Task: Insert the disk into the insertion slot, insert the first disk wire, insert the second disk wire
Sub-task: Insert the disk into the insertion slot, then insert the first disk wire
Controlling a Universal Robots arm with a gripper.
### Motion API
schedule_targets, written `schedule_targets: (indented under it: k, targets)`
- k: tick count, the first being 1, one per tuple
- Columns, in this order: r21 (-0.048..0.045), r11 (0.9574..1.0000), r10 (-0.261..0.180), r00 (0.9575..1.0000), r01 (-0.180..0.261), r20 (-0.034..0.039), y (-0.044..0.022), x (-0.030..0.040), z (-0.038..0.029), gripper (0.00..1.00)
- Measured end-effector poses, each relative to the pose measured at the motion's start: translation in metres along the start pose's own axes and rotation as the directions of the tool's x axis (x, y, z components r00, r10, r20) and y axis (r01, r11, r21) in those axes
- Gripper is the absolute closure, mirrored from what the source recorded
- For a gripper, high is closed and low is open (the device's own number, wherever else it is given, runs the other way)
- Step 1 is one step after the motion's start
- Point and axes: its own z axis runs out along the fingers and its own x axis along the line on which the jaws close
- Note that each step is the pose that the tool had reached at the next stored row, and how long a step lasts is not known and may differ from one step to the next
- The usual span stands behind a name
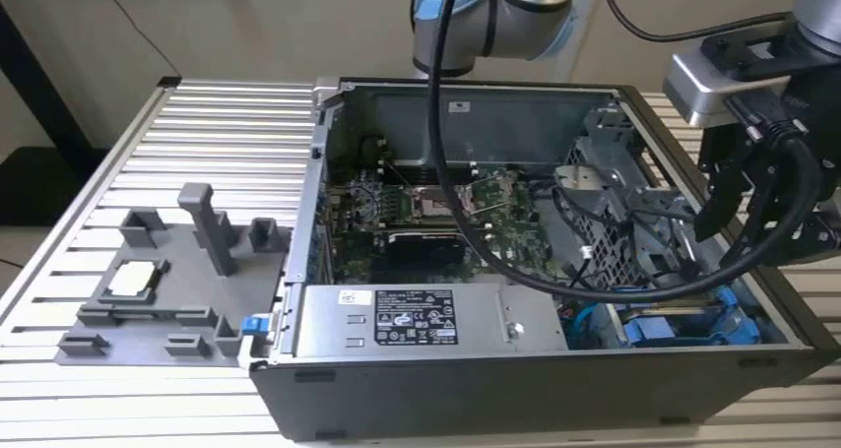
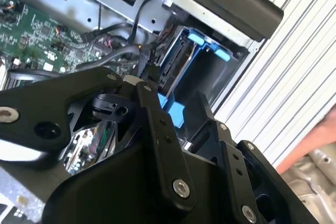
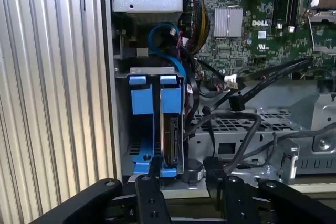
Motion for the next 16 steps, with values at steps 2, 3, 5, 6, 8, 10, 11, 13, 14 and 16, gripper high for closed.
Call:
schedule_targets:
  k: [2, 3, 5, 6, 8, 10, 11, 13, 14, 16]
  targets:
    - [0.0099, 0.9999, -0.003, 1.0000, 0.003, 0.0006, 0.0017, -0.0033, -0.0001, 0.53]
    - [0.0105, 0.9999, -0.005, 1.0000, 0.005, 0.0006, 0.0026, -0.0058, 0.0000, 0.53]
    - [0.0115, 0.9999, -0.010, 1.0000, 0.010, -0.0007, 0.0044, -0.0096, -0.0001, 0.53]
    - [0.0122, 0.9999, -0.012, 0.9999, 0.012, -0.0081, 0.0052, -0.0103, 0.0000, 0.53]
    - [0.0165, 0.9997, -0.019, 0.9990, 0.020, -0.0408, 0.0063, -0.0120, 0.0001, 0.53]
    - [0.0300, 0.9993, -0.023, 0.9986, 0.024, -0.0479, 0.0084, -0.0139, 0.0011, 0.53]
    - [0.0371, 0.9990, -0.024, 0.9986, 0.025, -0.0477, 0.0099, -0.0149, 0.0017, 0.53]
    - [0.0480, 0.9985, -0.025, 0.9986, 0.028, -0.0474, 0.0125, -0.0165, 0.0026, 0.53]
    - [0.0546, 0.9981, -0.026, 0.9985, 0.029, -0.0477, 0.0131, -0.0170, 0.0029, 0.53]
    - [0.0747, 0.9967, -0.029, 0.9984, 0.033, -0.0476, 0.0144, -0.0182, 0.0038, 0.53]
